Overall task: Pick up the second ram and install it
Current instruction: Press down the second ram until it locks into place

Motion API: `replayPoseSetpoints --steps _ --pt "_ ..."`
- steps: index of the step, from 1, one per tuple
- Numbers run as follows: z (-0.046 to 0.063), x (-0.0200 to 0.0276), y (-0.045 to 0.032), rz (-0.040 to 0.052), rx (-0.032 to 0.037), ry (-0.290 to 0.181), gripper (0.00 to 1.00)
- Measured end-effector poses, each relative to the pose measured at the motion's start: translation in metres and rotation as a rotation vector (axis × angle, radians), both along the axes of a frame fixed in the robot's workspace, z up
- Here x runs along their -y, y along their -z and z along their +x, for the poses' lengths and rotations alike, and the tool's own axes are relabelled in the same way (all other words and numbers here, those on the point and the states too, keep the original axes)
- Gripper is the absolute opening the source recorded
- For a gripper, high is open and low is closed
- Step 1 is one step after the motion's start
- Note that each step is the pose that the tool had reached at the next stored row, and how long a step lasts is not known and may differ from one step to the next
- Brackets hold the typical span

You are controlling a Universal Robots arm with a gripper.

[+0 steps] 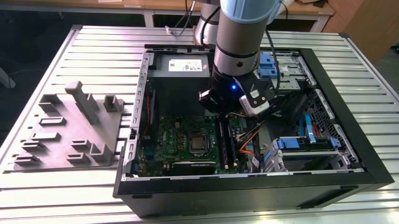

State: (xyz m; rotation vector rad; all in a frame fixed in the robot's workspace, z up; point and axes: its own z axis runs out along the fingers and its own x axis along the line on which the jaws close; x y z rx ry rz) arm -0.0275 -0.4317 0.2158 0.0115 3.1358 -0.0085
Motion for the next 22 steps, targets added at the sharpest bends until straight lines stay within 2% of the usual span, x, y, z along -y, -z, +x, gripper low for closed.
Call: replayPoseSetpoints --steps 4,6,12,18,22 --pt "0.000 -0.0001 0.0003 0.0008 0.0004 0.000 0.10" --pt "0.000 -0.0004 -0.0020 0.0028 0.0012 0.000 0.10" --pt "0.000 -0.0001 -0.0207 0.0006 0.0003 0.000 0.10" --pt "0.000 0.0007 -0.0207 0.0006 0.0004 0.000 0.10" --pt "0.000 0.0073 -0.0207 0.0008 0.0004 0.000 0.10"
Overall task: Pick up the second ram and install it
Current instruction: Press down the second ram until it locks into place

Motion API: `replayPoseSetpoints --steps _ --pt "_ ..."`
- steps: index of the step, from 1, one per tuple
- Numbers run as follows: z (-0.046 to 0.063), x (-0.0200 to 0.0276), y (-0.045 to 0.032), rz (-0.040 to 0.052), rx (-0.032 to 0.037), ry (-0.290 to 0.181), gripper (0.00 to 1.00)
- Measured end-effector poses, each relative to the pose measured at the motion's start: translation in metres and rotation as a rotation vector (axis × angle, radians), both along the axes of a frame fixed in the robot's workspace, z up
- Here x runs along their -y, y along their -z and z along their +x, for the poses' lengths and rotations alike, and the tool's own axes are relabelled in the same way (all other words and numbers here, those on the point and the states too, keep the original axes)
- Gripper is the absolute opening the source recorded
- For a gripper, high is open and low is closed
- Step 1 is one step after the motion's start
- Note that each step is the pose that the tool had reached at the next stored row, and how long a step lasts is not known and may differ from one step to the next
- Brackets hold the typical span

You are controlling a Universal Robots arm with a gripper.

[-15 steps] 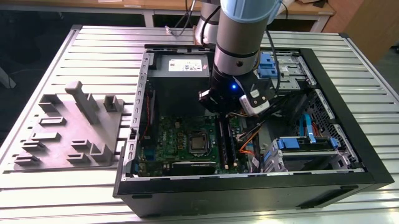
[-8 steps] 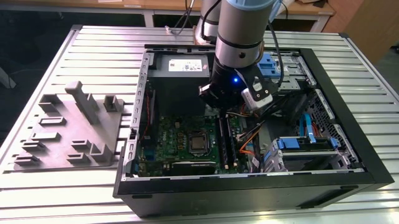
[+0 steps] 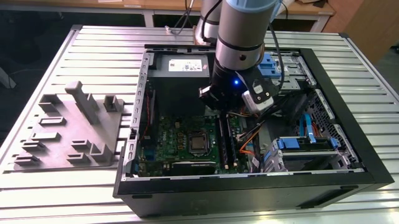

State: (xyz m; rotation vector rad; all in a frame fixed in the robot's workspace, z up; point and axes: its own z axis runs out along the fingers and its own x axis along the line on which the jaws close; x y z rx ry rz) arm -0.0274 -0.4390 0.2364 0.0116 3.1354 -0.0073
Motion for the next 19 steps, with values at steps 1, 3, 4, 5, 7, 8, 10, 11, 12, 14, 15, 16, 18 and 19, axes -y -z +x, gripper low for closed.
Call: replayPoseSetpoints --steps 1,3,4,5,7,8,10,11,12,14,15,16,18,19 --pt "0.000 0.0026 0.0000 0.0000 0.0000 0.000 0.10" --pt "0.000 0.0067 0.0000 0.0000 0.0000 0.000 0.10" --pt "0.000 0.0088 0.0000 0.0001 0.0001 0.000 0.10" --pt "0.000 0.0111 0.0000 0.0000 0.0000 0.000 0.10" --pt "0.000 0.0162 0.0000 -0.0001 0.0000 0.000 0.10" --pt "0.000 0.0191 0.0000 0.0000 0.0000 0.000 0.10" --pt "0.000 0.0244 0.0000 0.0000 0.0000 0.000 0.10" --pt "0.000 0.0270 0.0000 0.0001 0.0000 0.000 0.10" --pt "0.000 0.0298 0.0000 0.0000 0.0000 0.000 0.10" --pt "0.000 0.0359 0.0000 0.0000 0.0000 0.000 0.10" --pt "0.000 0.0393 0.0001 0.0001 0.0001 0.000 0.10" --pt "0.000 0.0425 0.0000 0.0001 0.0000 0.000 0.10" --pt "0.000 0.0487 0.0000 0.0000 0.0000 0.000 0.10" --pt "0.000 0.0518 0.0001 0.0001 0.0000 0.001 0.10"
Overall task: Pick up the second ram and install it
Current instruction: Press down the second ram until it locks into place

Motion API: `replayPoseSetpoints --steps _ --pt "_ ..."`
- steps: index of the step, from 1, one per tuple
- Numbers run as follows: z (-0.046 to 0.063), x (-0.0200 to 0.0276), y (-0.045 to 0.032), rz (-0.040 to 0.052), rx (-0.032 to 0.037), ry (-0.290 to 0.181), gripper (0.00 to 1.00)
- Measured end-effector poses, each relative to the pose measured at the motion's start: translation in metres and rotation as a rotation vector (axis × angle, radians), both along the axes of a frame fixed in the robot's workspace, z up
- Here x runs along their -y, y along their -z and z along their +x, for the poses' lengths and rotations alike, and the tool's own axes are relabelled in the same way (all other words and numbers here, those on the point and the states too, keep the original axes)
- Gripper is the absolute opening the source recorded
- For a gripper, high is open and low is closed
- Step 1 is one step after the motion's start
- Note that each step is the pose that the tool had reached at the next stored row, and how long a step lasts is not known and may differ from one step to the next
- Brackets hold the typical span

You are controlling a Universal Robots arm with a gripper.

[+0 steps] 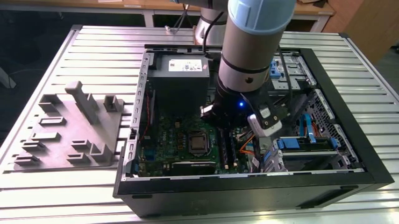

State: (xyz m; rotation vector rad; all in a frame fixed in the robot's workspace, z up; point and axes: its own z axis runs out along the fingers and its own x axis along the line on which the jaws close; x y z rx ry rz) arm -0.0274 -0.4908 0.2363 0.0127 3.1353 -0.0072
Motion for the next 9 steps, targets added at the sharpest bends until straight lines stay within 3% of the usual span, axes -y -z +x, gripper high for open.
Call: replayPoseSetpoints --steps 9 --pt "0.000 0.0214 0.0003 -0.0001 0.0000 0.008 0.10"
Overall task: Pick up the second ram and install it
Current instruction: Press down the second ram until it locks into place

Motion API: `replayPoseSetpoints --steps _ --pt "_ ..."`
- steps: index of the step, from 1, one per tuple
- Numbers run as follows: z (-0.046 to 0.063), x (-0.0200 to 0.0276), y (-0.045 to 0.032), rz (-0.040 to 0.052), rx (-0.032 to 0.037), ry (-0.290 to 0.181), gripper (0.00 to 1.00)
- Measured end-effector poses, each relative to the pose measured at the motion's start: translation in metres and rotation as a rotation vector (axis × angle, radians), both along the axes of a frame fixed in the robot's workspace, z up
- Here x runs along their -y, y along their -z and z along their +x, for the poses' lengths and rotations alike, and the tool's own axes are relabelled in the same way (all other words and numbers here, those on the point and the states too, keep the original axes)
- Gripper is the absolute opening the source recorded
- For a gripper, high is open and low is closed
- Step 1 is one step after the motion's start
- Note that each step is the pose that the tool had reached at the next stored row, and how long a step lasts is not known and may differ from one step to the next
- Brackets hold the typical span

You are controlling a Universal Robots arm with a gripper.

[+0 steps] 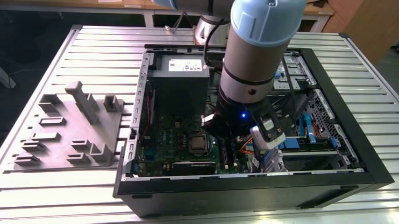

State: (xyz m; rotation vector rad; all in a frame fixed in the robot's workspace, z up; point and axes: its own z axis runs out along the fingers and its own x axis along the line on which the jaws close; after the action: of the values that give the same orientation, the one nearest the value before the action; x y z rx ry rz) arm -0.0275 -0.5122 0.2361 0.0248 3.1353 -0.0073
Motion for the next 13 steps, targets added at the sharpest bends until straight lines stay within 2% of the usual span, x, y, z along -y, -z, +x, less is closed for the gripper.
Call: replayPoseSetpoints --steps 4,13 --pt "0.000 0.0059 0.0002 0.0000 0.0000 0.009 0.10" --pt "0.003 0.0140 0.0005 -0.0001 -0.0013 0.023 0.10"
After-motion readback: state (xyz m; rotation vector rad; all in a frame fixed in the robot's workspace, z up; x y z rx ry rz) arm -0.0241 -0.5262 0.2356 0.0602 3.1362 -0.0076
